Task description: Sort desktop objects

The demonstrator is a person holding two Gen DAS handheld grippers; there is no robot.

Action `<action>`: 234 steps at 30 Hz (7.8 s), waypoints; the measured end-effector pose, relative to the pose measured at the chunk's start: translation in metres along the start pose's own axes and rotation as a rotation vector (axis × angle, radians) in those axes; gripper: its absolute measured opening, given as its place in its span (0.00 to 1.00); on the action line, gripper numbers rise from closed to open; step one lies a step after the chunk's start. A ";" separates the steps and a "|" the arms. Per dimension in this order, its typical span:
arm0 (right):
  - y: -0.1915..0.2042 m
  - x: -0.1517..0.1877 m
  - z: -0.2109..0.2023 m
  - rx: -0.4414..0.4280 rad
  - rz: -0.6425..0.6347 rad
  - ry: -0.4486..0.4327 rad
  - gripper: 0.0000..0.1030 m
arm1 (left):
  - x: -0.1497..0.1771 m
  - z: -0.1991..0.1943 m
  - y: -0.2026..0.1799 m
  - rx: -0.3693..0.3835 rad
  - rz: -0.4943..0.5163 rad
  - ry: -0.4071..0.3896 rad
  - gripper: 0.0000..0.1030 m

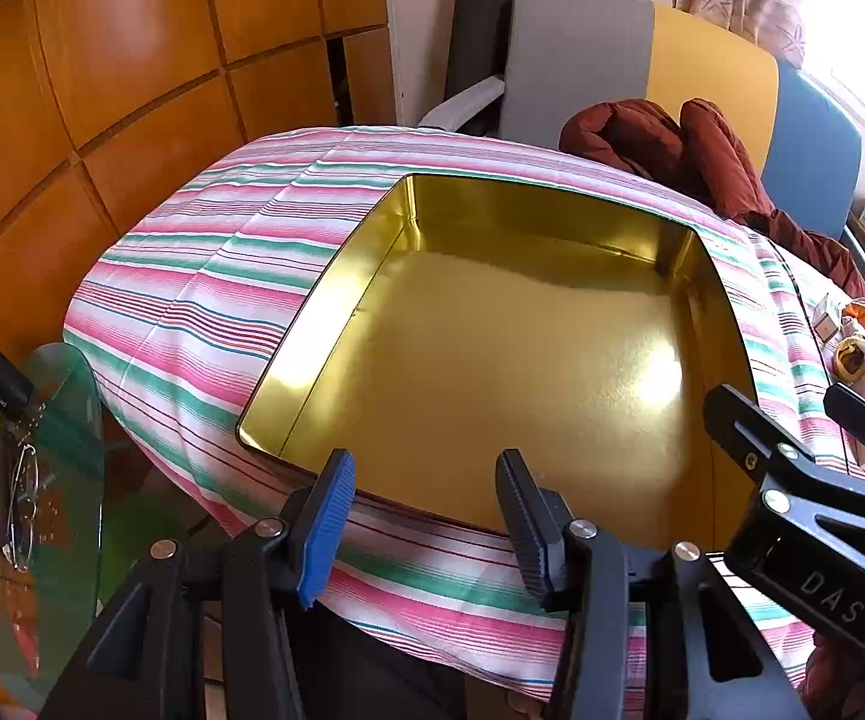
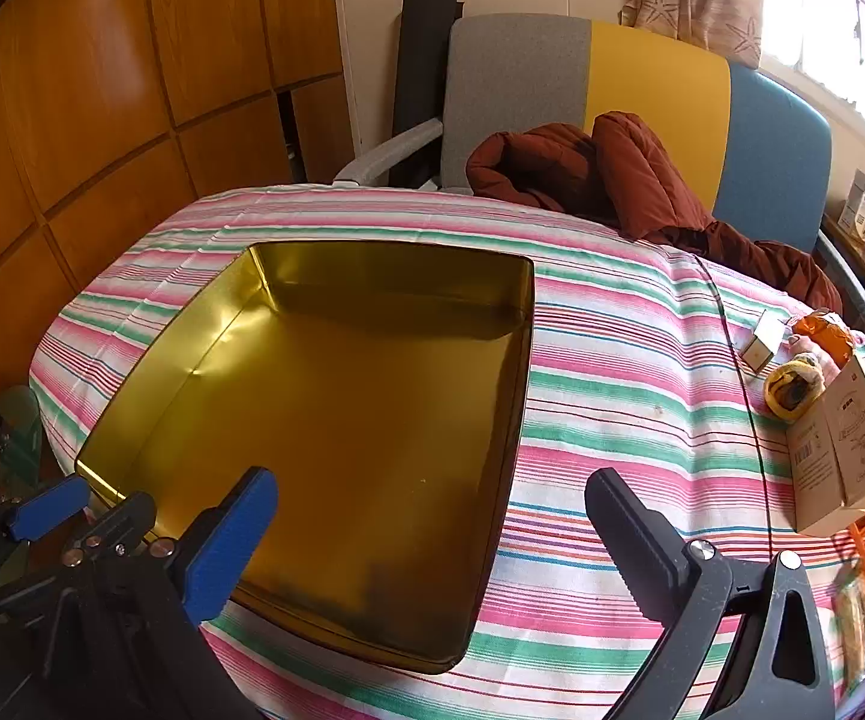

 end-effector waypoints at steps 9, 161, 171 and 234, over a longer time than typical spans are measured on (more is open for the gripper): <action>0.001 -0.001 -0.003 -0.012 0.001 -0.015 1.00 | 0.002 -0.001 0.001 -0.007 0.004 0.002 0.48; -0.335 0.063 0.042 -0.048 0.368 0.332 0.52 | 0.017 0.062 -0.383 0.567 0.704 0.285 0.50; -0.334 0.065 0.040 -0.037 0.359 0.328 0.51 | 0.026 0.063 -0.354 0.573 0.554 0.281 0.51; 0.014 -0.060 0.125 -0.458 0.212 0.307 0.33 | -0.096 0.126 -0.005 0.203 0.096 0.215 0.51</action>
Point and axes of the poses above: each gripper's, at about its wrist camera, not at the fingertips, and z roughly the way its jaws point, y to its left, x to its underside, the point moved 6 cm from there along z, roughly the way its jaws point, and after that the axes turned 4 degrees about -z, right-handed, at the moved point
